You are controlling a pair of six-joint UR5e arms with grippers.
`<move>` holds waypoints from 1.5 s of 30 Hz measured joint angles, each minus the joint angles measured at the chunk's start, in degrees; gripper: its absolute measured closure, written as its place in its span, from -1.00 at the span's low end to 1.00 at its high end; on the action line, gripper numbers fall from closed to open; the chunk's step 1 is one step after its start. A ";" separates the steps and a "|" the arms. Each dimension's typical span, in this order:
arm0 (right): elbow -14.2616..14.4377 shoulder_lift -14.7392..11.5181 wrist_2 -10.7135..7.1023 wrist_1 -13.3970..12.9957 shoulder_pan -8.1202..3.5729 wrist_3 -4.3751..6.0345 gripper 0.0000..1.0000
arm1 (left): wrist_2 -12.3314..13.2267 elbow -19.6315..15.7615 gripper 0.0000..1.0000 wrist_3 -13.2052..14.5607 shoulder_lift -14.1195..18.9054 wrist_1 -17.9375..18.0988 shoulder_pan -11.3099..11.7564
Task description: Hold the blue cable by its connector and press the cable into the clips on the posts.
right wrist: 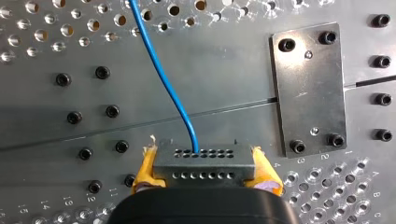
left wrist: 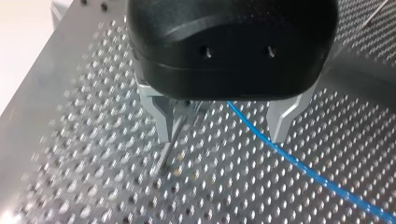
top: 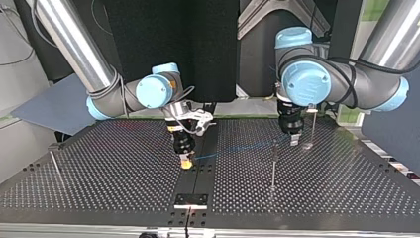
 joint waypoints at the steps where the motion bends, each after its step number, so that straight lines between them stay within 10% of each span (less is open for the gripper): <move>1: 0.00 0.00 0.00 0.00 0.00 0.00 1.00 | 0.20 -0.03 -1.00 0.24 0.01 -0.02 -0.39; 45: 0.02 0.00 -0.01 0.06 -0.01 0.02 1.00 | -0.97 -0.18 -1.00 0.36 1.95 0.39 -4.49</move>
